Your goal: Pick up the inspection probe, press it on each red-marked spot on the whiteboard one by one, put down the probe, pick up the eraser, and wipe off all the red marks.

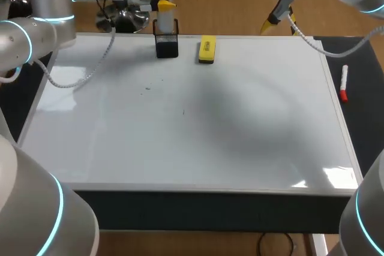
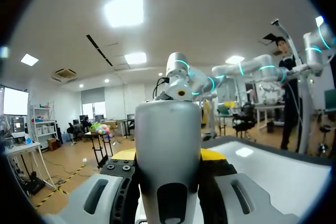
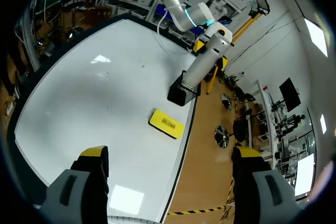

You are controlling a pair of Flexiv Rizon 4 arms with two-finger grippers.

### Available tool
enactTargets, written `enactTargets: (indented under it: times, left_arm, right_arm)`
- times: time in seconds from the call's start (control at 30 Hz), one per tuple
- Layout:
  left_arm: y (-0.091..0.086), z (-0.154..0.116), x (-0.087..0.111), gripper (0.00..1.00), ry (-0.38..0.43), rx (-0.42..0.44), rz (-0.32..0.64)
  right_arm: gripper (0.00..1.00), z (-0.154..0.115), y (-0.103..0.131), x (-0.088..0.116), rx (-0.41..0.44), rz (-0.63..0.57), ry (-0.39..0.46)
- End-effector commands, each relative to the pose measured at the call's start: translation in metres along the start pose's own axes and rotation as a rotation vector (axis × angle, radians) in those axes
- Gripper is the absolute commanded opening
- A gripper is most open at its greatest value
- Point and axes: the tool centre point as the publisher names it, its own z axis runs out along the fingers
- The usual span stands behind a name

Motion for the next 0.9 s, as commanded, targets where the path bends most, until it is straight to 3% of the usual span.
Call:
enactTargets:
  times: [0.03, 0.57, 0.9]
  left_arm:
    - [0.013, -0.001, -0.004, 0.00, -0.008, 0.017, -0.001]
    - [0.061, -0.001, -0.007, 0.00, -0.036, -0.003, -0.006]
    - [0.074, -0.004, -0.008, 0.00, -0.050, 0.007, -0.008]
  right_arm:
    - [1.00, 0.000, 0.000, 0.000, 0.003, -0.001, 0.004]
    - [1.00, 0.000, 0.000, 0.000, 0.003, -0.001, 0.004]
    - [1.00, 0.000, 0.000, 0.000, 0.003, -0.001, 0.004]
